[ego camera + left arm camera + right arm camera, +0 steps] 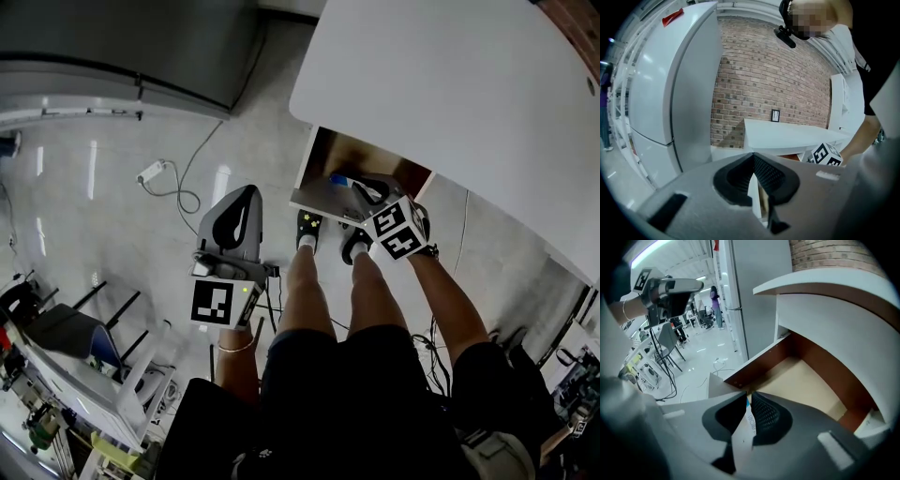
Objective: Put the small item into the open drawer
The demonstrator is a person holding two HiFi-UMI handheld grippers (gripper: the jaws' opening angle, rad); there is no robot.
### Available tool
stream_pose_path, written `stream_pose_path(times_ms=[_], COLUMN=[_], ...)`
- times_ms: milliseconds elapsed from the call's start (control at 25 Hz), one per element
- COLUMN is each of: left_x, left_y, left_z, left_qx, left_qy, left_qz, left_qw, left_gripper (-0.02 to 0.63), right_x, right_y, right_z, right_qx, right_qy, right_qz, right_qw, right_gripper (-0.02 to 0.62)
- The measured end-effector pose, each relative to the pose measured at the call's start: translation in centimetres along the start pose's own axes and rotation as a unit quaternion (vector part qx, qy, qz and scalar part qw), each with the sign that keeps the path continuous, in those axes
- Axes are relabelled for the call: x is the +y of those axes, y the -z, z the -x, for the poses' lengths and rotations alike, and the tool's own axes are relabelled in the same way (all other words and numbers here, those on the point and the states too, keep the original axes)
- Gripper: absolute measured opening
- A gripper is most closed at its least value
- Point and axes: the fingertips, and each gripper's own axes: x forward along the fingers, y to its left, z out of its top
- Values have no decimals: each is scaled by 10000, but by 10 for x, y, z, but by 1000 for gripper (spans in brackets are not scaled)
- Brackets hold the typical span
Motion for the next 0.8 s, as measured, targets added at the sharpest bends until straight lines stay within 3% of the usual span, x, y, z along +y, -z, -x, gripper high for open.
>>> stream_pose_path(times_ms=[400,640,800], left_x=[-21,-27,-32], left_y=[-18,-32,-36], left_z=[-1,1,5], left_qx=[-35,-73,28], left_qy=[235,319,373], left_qz=[-48,-33,-5], left_qw=[9997,9995,9993], left_gripper=[-9,-9,-9], right_x=[-5,-9,-10], right_y=[-22,-45,-54], right_z=[52,94,114], right_qx=[-730,-1358,-1491], right_qy=[397,564,640], right_qz=[-815,-1589,-1736], right_qw=[9932,9763,9714], right_gripper=[11,11,11])
